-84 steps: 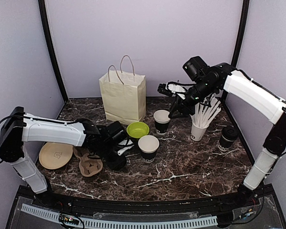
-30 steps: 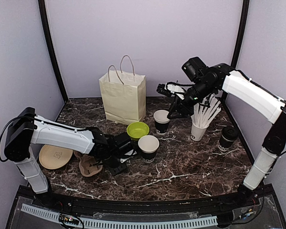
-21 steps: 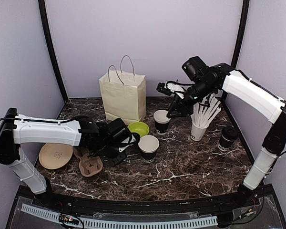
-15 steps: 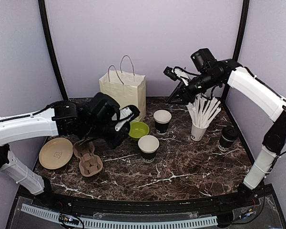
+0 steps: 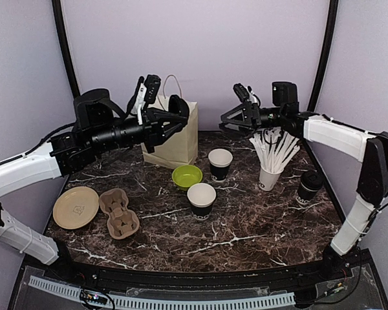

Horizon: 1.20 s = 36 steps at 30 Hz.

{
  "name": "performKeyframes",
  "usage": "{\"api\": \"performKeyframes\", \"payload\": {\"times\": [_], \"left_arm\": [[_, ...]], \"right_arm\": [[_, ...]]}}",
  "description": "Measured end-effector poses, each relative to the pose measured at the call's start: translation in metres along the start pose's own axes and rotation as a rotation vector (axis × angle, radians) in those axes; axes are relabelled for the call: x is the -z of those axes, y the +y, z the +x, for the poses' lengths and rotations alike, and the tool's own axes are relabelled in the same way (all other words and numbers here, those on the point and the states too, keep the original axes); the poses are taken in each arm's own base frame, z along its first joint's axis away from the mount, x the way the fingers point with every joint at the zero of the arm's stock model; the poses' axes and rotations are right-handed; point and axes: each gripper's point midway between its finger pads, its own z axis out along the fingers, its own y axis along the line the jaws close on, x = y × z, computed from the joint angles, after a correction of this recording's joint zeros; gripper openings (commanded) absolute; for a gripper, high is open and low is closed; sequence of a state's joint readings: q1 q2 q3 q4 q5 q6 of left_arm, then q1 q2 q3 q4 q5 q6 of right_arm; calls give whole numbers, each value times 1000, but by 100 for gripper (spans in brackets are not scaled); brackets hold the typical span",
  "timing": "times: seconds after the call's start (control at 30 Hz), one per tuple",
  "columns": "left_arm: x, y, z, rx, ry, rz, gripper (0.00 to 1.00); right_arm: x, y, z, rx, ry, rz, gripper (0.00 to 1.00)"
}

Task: Pack the takeout coffee

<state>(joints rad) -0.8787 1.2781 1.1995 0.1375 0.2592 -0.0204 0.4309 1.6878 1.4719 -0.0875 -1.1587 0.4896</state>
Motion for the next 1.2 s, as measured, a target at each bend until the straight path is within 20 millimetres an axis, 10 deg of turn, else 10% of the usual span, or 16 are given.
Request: {"api": "performKeyframes", "payload": {"times": [0.57, 1.2], "left_arm": [[-15, -20, -10, 55, -158, 210, 11], [-34, -22, 16, 117, -102, 264, 11]], "right_arm": [[-41, 89, 11, -73, 66, -374, 98], [-56, 79, 4, -73, 84, -313, 87]]}}
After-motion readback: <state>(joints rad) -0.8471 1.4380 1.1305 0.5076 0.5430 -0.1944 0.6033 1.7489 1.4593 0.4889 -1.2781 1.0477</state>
